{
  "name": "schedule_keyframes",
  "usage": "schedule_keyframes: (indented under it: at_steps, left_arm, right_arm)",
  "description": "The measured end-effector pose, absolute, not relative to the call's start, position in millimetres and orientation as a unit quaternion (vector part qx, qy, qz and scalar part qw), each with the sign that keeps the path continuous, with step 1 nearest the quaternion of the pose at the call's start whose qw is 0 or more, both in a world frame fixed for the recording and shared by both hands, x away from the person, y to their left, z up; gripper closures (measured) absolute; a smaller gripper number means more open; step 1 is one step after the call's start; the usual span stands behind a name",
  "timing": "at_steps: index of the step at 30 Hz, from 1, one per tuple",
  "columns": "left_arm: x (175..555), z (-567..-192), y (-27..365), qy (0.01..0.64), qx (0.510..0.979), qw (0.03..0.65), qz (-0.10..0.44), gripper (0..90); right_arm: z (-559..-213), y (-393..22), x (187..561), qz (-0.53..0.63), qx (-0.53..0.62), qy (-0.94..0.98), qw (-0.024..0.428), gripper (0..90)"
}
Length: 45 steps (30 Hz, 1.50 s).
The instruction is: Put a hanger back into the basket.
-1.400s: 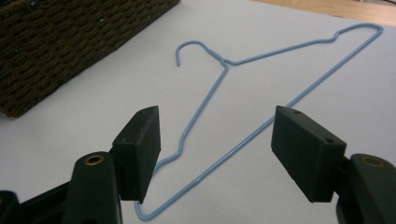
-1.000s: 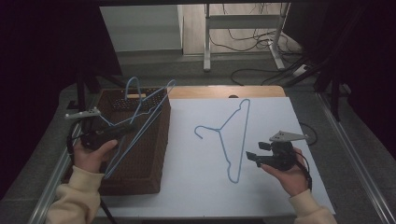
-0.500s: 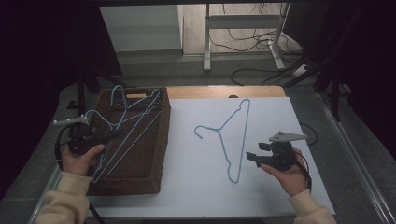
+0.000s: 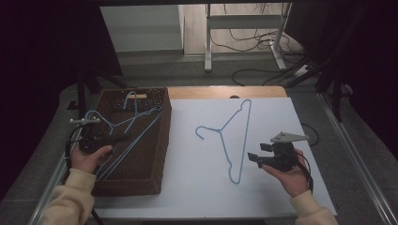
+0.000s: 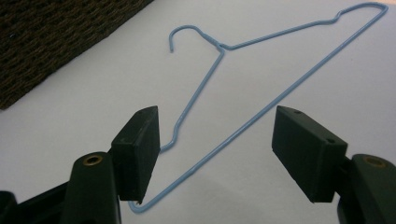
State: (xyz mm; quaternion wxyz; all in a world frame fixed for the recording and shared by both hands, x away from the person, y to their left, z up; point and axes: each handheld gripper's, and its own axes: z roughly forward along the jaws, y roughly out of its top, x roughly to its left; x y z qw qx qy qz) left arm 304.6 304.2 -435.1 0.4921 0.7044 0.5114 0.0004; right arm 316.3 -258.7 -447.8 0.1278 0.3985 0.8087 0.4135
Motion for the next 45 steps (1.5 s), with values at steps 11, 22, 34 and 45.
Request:
schedule_keyframes:
  at_steps: [11, 22, 34, 45]
  left_arm:
    - [316, -443, 303, 0.52, 0.703, 0.485, 0.01, 85.3]
    - [321, -453, 315, 0.589, 0.696, 0.403, 0.075, 61.6]
    - [286, -425, 294, 0.536, 0.719, 0.431, 0.096, 30.2]
    - [263, -423, 239, 0.446, 0.76, 0.467, 0.069, 27.7]
  right_arm:
    - [-449, -258, 317, 0.41, 0.4, 0.81, 0.126, 32.7]
    - [-448, -259, 317, 0.414, 0.402, 0.807, 0.129, 32.8]
    - [-447, -255, 316, 0.413, 0.393, 0.812, 0.126, 32.1]
    - [-449, -254, 319, 0.408, 0.39, 0.817, 0.12, 31.0]
